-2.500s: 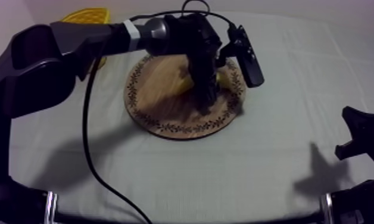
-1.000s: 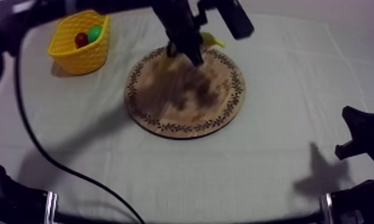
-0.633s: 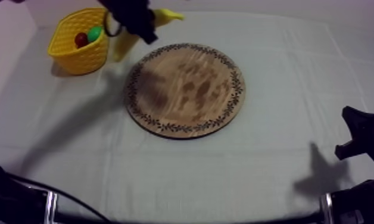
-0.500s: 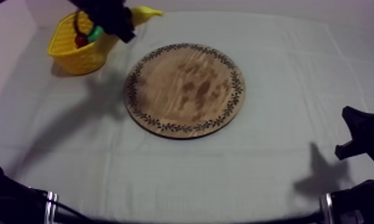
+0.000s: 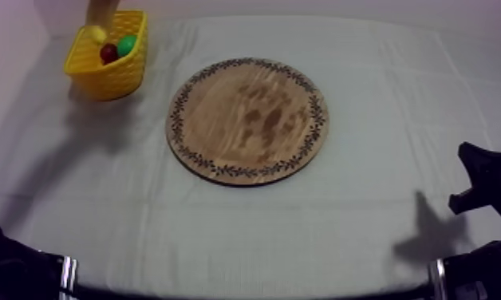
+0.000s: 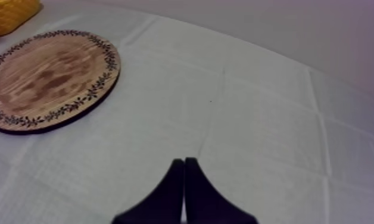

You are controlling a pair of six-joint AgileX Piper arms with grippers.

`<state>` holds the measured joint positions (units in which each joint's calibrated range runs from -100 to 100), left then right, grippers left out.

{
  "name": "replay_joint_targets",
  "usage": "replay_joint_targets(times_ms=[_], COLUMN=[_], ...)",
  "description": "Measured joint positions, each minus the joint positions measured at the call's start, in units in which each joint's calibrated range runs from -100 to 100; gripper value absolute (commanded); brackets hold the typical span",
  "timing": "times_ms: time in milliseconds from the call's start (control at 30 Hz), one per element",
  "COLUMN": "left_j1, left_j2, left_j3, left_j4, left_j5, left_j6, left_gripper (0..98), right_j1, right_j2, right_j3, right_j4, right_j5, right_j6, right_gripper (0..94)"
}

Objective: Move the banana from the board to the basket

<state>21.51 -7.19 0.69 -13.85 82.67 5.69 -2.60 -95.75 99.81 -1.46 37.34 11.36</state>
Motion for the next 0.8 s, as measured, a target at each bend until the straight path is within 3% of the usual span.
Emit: replay_joint_targets(times_ms=[300, 600, 800], left_j1=[-7.06, -13.72, -16.81], left_j2=[10.43, 21.53, 29.02], left_j3=[-12.24, -18.64, -24.25], left_j4=[0.52, 1.32, 0.67], left_j5=[-0.25, -3.76, -6.37], left_j6=[2.81, 2.86, 1.26], left_gripper=[22.4, 21.8, 21.6], right_j1=[0.00, 0.00, 0.00], right_j2=[0.00, 0.00, 0.00], right_j3=[0.00, 0.00, 0.00], right_j4=[0.00, 0.00, 0.00], right_j5=[0.00, 0.09, 0.01], right_j6=[0.00, 0.00, 0.00], right_gripper=[0.3, 0.3, 0.3])
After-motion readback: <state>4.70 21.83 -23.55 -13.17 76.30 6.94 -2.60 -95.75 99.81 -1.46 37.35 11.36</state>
